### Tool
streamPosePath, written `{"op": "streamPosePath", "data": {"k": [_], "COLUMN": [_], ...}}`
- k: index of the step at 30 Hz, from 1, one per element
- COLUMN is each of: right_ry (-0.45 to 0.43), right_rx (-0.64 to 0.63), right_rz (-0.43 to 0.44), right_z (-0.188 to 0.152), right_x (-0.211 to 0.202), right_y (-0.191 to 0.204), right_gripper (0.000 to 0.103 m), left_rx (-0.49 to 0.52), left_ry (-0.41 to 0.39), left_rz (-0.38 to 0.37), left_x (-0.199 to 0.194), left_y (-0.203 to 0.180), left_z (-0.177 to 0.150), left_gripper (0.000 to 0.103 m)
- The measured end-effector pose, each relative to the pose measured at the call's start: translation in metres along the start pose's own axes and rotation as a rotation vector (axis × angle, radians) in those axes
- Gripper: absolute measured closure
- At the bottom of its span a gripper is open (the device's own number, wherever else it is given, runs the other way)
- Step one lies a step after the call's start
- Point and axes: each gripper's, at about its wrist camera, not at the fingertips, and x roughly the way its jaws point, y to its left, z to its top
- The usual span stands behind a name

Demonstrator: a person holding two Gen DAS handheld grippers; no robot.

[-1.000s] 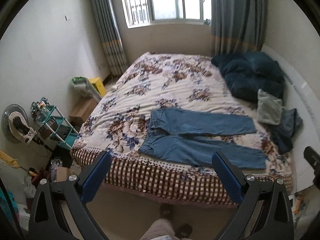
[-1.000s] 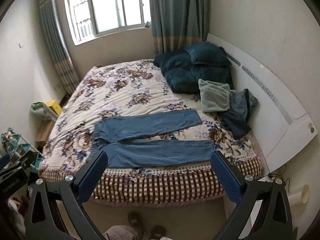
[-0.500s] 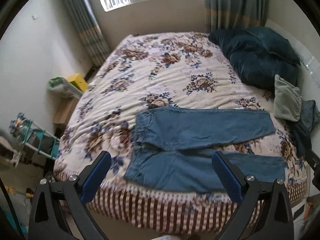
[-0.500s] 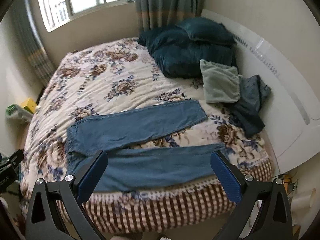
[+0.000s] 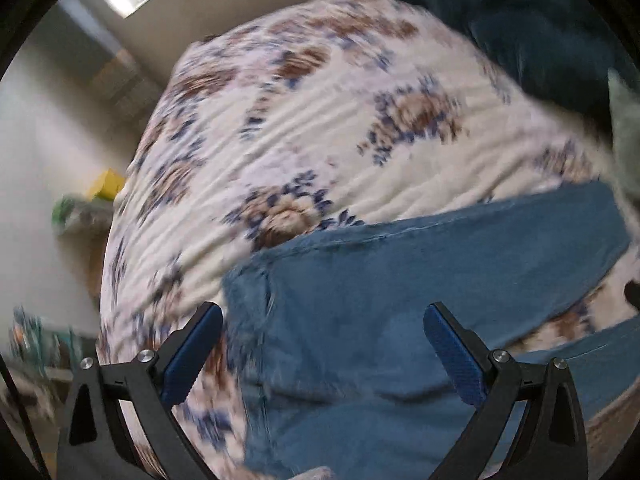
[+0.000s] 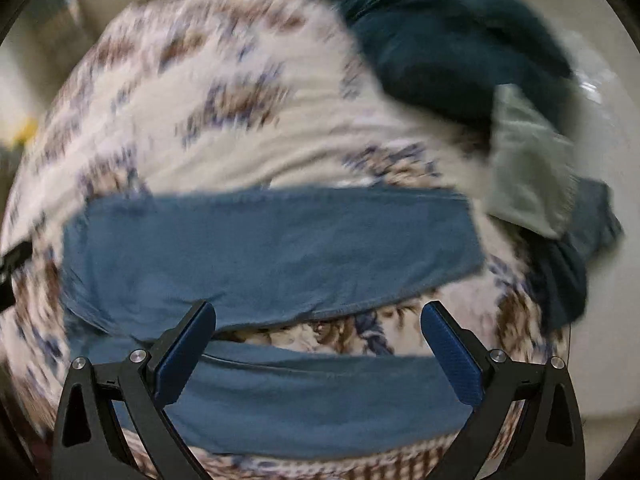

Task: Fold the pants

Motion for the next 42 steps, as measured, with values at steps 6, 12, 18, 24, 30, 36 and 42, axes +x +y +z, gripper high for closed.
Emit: {"op": "streamPosePath", "data": {"k": [6,12,18,24,30,36,42], "right_ry": [0.204,0.347,0.446,0.502,0.484,0.413,0.294], "right_rx": [-0.266,-0.623,-0.891,-0.906,-0.796,-0.647,-0.48], "right_rz": [0.029,-0.002,0.037,0.13,0.164,0.162,0.172], "right_z": [0.075,0.12,0.124,0.135,0.145,0.109,0.063], "right_x": [0.157,0.281,0.337,0.357,0.357,0.345,0.309], "right_y": [0.021,0.05,0.08,0.087,0.083,0.068,0.054], "right_gripper": [0.0,0.0,0.001,0.033,0.088,0.098,0.098], "left_rx": [0.29,0.404,0.467,0.501,0.455,0.305,0.173], "left_ry": [0.074,0.3,0.41,0.434,0.38,0.276,0.21], "left_rz": [-0.07,-0.297,-0.419,-0.446,-0.419,-0.407,-0.385], "left_x": [0.118,0.209,0.23,0.222,0.194,0.137,0.06], "left_y": [-0.055,-0.068,-0.062,-0.07,-0.071,-0.039,-0.012], "left_z": [0.051,0.074,0.081,0.084,0.073,0.063,0.034], "left_gripper": [0.0,0.008,0.008,0.036,0.084,0.089,0.089]}}
